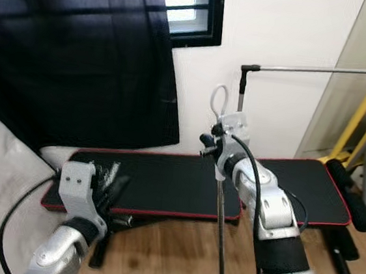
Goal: Sweep floor
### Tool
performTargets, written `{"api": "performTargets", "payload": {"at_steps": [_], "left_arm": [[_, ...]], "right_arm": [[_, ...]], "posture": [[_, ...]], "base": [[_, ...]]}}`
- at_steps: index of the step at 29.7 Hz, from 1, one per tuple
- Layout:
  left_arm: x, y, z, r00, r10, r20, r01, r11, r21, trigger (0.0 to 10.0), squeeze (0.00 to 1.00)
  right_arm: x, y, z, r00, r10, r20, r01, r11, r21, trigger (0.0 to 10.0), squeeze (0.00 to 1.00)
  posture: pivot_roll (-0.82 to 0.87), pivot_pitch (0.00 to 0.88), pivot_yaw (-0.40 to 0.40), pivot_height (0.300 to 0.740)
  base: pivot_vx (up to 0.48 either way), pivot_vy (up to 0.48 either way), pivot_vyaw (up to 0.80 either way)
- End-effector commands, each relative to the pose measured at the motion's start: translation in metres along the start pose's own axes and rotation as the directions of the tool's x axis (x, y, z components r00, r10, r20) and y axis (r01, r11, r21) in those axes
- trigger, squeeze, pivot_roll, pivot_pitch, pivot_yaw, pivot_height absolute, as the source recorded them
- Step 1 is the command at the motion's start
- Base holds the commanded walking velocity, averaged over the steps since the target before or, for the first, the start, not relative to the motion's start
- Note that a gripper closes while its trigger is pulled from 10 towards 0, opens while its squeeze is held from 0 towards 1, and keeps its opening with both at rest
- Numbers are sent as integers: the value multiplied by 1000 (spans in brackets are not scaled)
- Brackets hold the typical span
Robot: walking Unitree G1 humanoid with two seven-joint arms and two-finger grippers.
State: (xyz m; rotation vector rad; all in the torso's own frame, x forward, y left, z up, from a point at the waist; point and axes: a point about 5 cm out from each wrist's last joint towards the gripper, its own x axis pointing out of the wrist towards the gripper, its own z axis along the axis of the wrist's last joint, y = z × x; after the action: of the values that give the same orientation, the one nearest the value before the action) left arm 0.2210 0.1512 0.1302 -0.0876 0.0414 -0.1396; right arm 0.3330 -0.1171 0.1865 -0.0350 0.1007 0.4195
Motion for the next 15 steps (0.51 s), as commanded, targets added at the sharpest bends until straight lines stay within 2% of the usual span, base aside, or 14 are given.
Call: {"api": "performTargets", "payload": {"at_steps": [1,5,9,13,15], "left_arm": [[-1,0,0,1000,-13,-6,13,1000,-7,10000,0],[-1,-1,0,1000,-17,-5,17,1000,-7,10000,0],[-1,-1,0,1000,-20,-5,20,1000,-7,10000,0],[0,-2,0,1000,-25,-4,25,1000,-7,10000,0],[0,-2,0,1000,-25,-4,25,1000,-7,10000,0]], "right_arm": [[2,0,3,1000,-2,8,2,1000,-4,10000,0],[3,-1,3,1000,-16,14,15,1000,14,10000,0],[3,-6,5,999,-39,21,39,999,11,10000,0],[3,-8,6,998,-56,35,55,998,18,10000,0],[3,-9,7,997,-58,41,57,998,19,10000,0]], "posture": [[9,59,8,740],[10,59,9,740],[8,59,9,740],[7,59,9,740],[7,59,9,740]], "base": [[262,0,-800],[266,0,-706],[270,0,0],[270,0,-664],[274,0,0]]}}
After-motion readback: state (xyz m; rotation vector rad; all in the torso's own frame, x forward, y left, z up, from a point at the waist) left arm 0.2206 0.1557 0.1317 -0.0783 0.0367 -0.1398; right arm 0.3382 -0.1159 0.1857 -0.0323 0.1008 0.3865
